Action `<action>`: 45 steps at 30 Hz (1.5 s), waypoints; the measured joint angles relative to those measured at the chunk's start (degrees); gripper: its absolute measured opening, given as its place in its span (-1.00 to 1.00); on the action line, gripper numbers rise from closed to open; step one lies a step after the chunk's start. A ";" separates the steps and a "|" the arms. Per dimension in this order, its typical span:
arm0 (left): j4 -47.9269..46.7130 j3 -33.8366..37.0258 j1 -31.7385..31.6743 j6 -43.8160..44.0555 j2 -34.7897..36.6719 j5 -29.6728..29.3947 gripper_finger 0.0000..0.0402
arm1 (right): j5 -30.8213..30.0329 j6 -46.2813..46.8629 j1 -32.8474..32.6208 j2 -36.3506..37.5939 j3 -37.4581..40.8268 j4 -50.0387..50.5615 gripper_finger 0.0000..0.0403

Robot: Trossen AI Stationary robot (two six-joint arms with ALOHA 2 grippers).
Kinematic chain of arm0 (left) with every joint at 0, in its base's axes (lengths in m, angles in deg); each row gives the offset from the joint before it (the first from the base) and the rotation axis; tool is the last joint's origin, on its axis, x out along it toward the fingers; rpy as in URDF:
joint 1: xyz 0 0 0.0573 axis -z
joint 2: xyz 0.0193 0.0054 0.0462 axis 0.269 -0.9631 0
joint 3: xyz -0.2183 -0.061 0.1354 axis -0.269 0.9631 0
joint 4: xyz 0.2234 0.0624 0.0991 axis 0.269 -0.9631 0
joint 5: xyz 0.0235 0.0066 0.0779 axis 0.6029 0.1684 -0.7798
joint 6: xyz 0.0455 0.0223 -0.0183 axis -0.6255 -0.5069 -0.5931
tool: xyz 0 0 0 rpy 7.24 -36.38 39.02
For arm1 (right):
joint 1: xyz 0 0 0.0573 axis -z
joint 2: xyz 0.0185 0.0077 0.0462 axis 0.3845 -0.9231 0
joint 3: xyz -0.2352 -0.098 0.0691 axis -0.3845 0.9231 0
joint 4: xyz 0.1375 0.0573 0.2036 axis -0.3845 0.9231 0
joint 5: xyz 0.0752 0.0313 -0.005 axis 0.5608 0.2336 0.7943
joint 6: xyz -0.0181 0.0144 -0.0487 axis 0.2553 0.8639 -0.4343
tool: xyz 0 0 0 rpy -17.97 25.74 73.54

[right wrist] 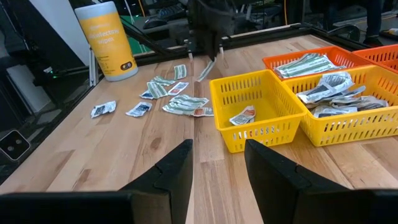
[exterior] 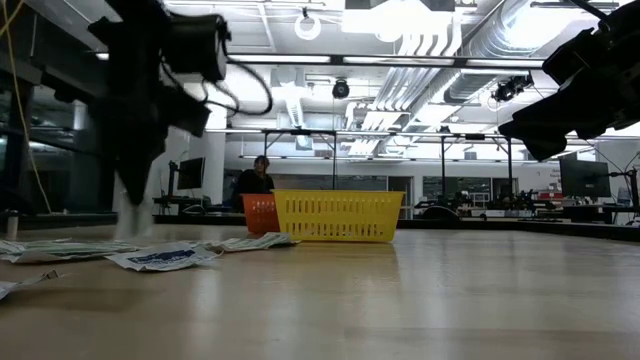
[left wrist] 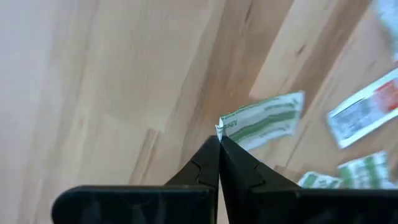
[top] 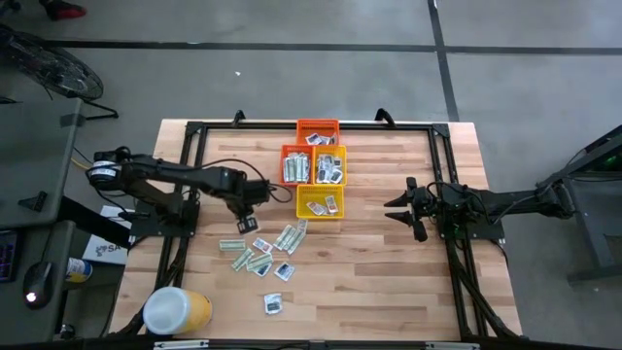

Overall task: Pick & Place First Aid Supplies
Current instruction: Put the bandage into the bottom orange bin

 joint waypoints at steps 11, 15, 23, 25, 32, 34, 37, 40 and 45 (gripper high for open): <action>-4.00 -12.02 -3.47 -8.82 -1.33 -2.58 -1.00 | 0.00 0.00 0.00 0.00 0.00 -0.02 -0.31; -8.54 -17.58 -6.63 -15.09 -4.17 -2.52 -1.00 | 0.00 0.00 0.00 0.00 -0.01 0.00 -0.31; -11.63 -27.02 -14.30 -23.54 -11.12 -1.24 -1.00 | 0.00 0.00 0.00 0.02 -0.01 -0.02 -0.31; -11.76 -29.31 -15.66 -24.41 -12.76 -1.53 -1.00 | 0.00 0.00 0.00 0.01 0.00 0.00 -0.31; -8.72 -37.08 -18.65 -28.41 -18.65 -3.89 -1.00 | 0.00 0.00 0.00 0.02 0.00 0.00 -0.31; -8.54 -38.98 -19.25 -30.16 -20.64 -3.91 -1.00 | 0.02 0.00 0.00 0.02 -0.02 -0.02 -0.31; -9.02 -41.11 -20.00 -33.14 -23.44 -3.89 -1.00 | 0.01 0.00 0.00 0.01 -0.01 -0.01 -0.31; -9.33 -43.14 -20.49 -36.06 -26.07 -4.11 -1.00 | 0.01 0.00 0.00 0.02 0.00 -0.02 -0.31; -9.41 -45.25 -20.97 -38.55 -29.50 -4.55 -1.00 | 0.01 0.01 0.00 0.01 0.00 -0.01 -0.31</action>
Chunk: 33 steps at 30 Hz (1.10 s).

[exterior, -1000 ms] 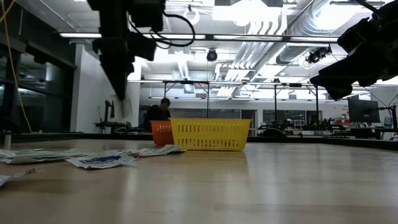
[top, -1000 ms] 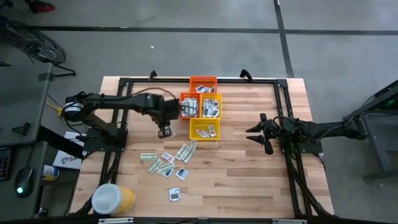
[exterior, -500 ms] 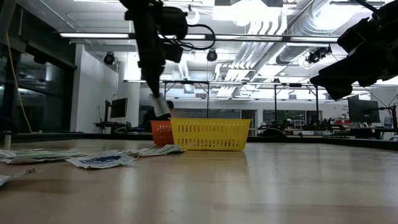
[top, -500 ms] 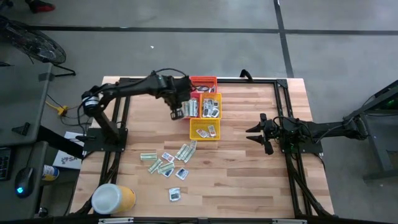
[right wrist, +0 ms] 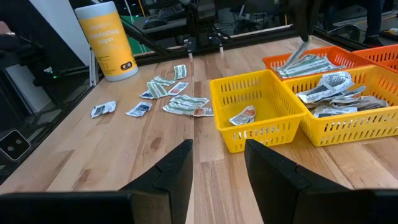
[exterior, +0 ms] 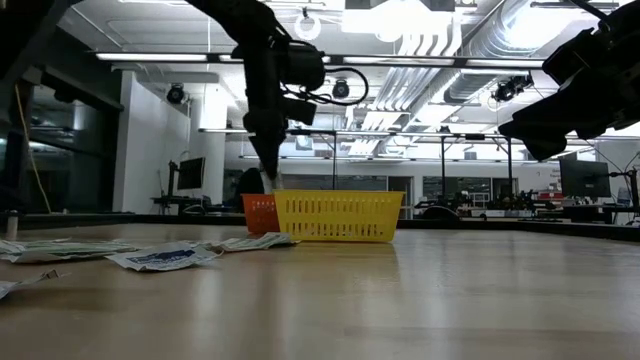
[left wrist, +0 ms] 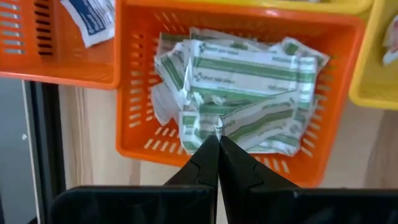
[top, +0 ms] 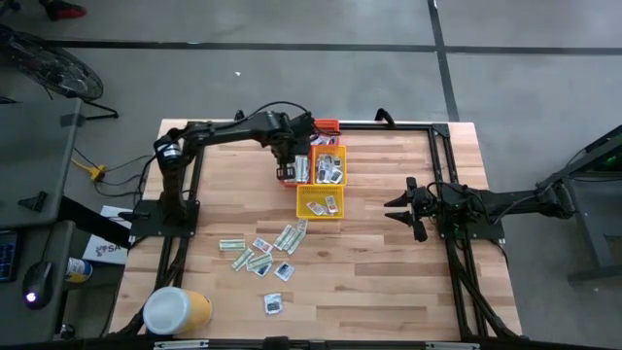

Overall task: Pick & Place First Aid Supplies
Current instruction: Put the bandage into the bottom orange bin

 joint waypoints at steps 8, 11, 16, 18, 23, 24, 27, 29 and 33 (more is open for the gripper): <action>0.57 -0.11 -0.08 -2.69 -1.66 -0.22 -1.00 | 0.00 -0.01 0.00 -0.01 -0.02 -0.01 -0.31; 0.80 -0.11 -0.08 -3.90 -1.60 -0.22 -1.00 | -0.01 -0.01 0.00 0.01 -0.01 -0.01 -0.31; 2.33 0.50 -0.05 -6.91 -1.60 -0.22 -1.00 | 0.01 -0.01 0.00 0.01 0.00 0.01 -0.31; 3.54 1.11 -0.05 -9.32 -1.60 -0.02 -0.99 | -0.01 -0.01 0.00 0.01 -0.02 -0.01 -0.31; 4.81 1.68 -0.05 -12.75 -1.60 0.04 -0.99 | -0.01 -0.01 0.00 0.01 0.00 -0.01 -0.31; 4.86 1.68 -0.05 -12.75 -1.60 0.04 -0.99 | 0.00 -0.01 0.00 -0.01 0.00 -0.01 -0.31; 4.84 1.68 -0.05 -12.77 -1.60 0.04 -0.99 | -0.01 -0.01 0.00 0.01 0.00 0.01 -0.31; 4.84 1.68 -0.05 -12.77 -1.58 0.07 -0.99 | -0.01 -0.01 0.00 0.01 -0.01 -0.01 -0.31; 4.86 1.68 -0.05 -12.83 -2.04 0.26 -0.99 | -0.01 -0.01 0.00 0.01 0.00 0.01 -0.31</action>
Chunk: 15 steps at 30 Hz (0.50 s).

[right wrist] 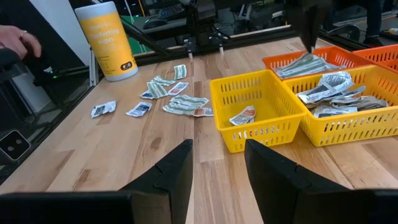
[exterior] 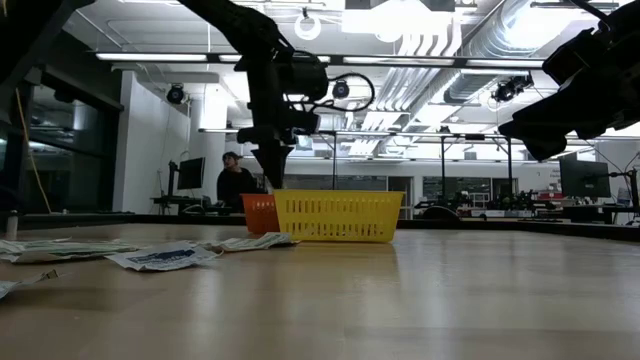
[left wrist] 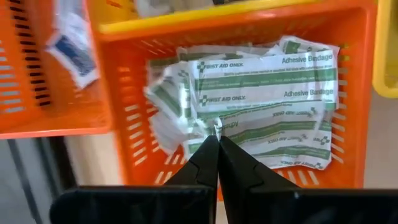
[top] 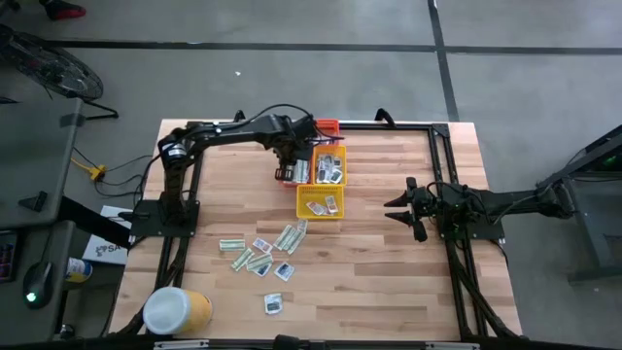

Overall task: Pick & Place First Aid Supplies
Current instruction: Put the bandage into the bottom orange bin

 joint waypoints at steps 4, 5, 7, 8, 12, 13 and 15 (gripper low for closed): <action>-0.45 0.04 0.00 -1.08 -1.10 1.27 -0.89 | 0.02 0.00 0.00 -0.02 -0.02 -0.02 -0.31; -0.42 0.06 0.00 -1.02 -1.33 1.34 -0.84 | 0.00 0.00 0.00 0.00 0.00 0.00 -0.31; -0.79 0.11 0.00 -1.01 -1.46 1.46 -0.75 | 0.01 0.01 0.00 -0.01 -0.01 -0.01 -0.31; -0.17 0.09 0.00 -1.01 -1.34 1.26 -0.70 | 0.02 0.00 0.00 0.00 0.00 -0.02 -0.31; 0.34 0.07 0.00 -1.01 -1.28 -0.04 -0.52 | 0.00 0.00 0.00 -0.01 -0.02 0.00 -0.31; 0.35 0.07 0.00 -1.01 -1.28 -0.26 -0.48 | 0.00 0.00 0.00 -0.01 -0.01 0.00 -0.31; 0.33 0.07 0.00 -1.01 -1.28 -0.56 -0.39 | 0.00 0.01 0.00 -0.02 -0.02 -0.01 -0.31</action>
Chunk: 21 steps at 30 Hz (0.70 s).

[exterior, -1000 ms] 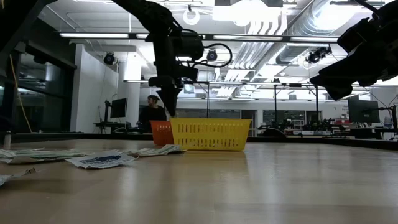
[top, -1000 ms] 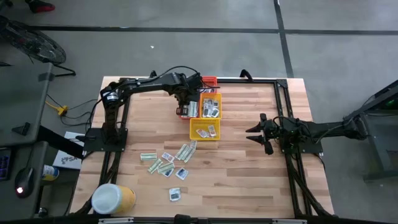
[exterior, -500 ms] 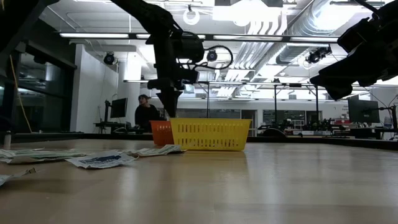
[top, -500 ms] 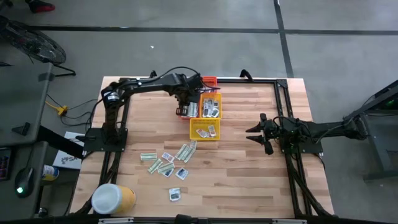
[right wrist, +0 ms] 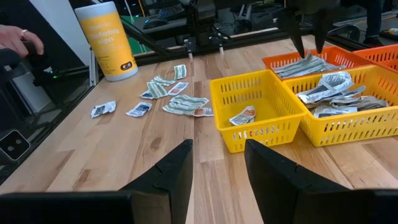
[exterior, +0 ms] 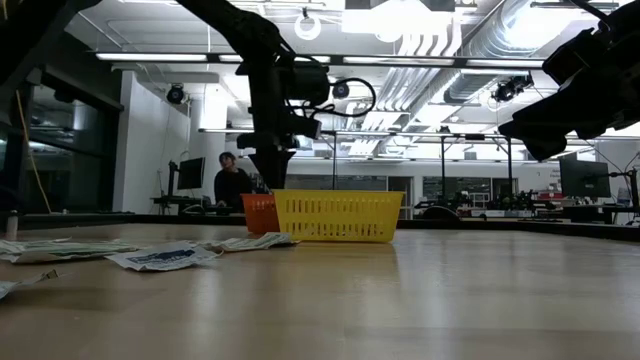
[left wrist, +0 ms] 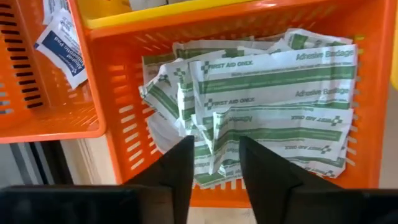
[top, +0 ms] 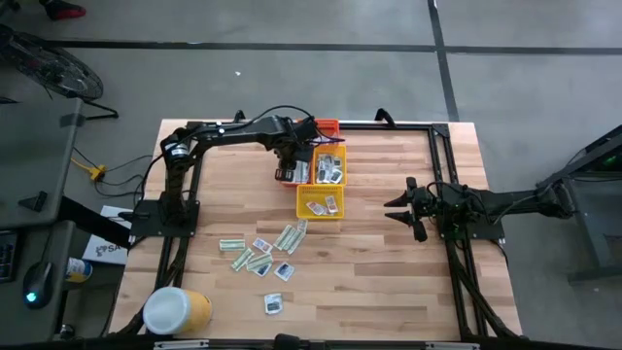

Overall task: Pick & Place First Aid Supplies
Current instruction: Put the bandage into the bottom orange bin

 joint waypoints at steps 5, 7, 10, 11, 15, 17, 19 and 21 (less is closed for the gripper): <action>-0.47 -0.51 0.04 1.71 0.19 -3.98 -0.21 | 0.00 -0.01 0.00 0.00 0.01 -0.01 -0.31; -0.91 -0.66 0.03 2.81 1.26 -5.34 -0.17 | 0.02 -0.01 0.00 0.02 0.02 0.01 -0.31; -2.66 -0.72 0.04 4.74 3.42 -5.24 -0.16 | 0.00 -0.01 0.00 0.00 0.00 0.01 -0.31; -3.44 -0.72 0.03 5.89 4.06 -5.16 -0.15 | 0.02 0.01 0.00 0.02 0.01 -0.01 -0.31; -9.65 -0.72 0.04 13.47 6.52 -4.28 -0.15 | 0.02 -0.01 0.00 0.00 0.02 0.01 -0.31; -13.47 -0.72 0.19 17.33 7.49 -2.73 -0.15 | 0.02 -0.01 0.00 0.02 0.02 0.01 -0.31; -17.21 -0.70 0.49 20.19 8.14 -1.28 -0.15 | 0.00 0.01 0.00 0.01 0.02 -0.01 -0.31; -20.27 -0.20 1.03 23.42 9.19 -0.16 -0.15 | 0.01 0.00 0.00 0.01 0.01 0.00 -0.31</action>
